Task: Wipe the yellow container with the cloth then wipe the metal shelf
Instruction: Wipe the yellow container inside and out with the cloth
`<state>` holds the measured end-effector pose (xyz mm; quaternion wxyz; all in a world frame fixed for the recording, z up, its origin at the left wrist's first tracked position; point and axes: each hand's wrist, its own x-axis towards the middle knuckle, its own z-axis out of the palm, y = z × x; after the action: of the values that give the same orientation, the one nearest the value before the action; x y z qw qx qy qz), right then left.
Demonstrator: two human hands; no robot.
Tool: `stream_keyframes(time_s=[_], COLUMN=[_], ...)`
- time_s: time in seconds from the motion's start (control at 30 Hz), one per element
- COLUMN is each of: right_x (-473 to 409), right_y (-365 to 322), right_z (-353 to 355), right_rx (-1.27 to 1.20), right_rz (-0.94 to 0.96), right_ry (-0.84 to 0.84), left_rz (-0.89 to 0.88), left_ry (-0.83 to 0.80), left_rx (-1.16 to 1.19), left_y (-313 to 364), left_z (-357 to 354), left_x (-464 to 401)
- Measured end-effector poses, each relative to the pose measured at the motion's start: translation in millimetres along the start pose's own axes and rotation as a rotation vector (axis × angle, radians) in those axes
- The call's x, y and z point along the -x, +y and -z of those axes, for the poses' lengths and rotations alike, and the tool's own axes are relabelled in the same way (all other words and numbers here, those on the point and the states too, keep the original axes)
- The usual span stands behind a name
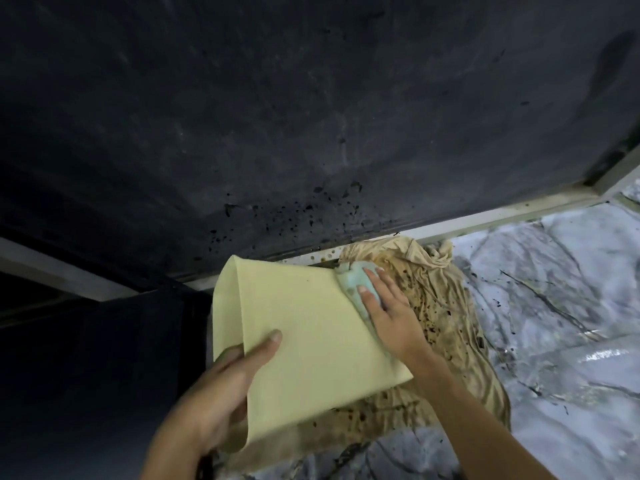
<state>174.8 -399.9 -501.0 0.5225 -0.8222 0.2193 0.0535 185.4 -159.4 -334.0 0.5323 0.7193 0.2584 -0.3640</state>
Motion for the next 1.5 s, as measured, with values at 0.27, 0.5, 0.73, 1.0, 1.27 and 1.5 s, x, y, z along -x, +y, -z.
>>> stream_keyframes(time_s=[0.27,0.5,0.73,1.0,1.27,1.5], right_x=[3,39,56,9,34,76], right_y=[33,-23,-105,-2,-3,-109], right_z=[-8,-6,-68,-8,44,93], right_rx=[-0.168,-0.393,0.116,-0.179,-0.656,-0.544], right_rz=[0.265,0.084,0.326,-0.146,-0.215,0.183], right_ry=[0.116,0.493,0.141,0.236,0.568,0.309], left_rz=[-0.039,-0.101,-0.056,-0.064,-0.262,-0.283], left_ry=[0.225,0.318,0.387,0.373,0.281,0.189], left_rx=[0.033,0.051,0.097,0.164,0.196,0.37], left_y=[84,74,69,58,31,-13], left_z=[27,-5,-23,-12,-17,-40], left_x=[-76,-43,-42,-43,-3,3])
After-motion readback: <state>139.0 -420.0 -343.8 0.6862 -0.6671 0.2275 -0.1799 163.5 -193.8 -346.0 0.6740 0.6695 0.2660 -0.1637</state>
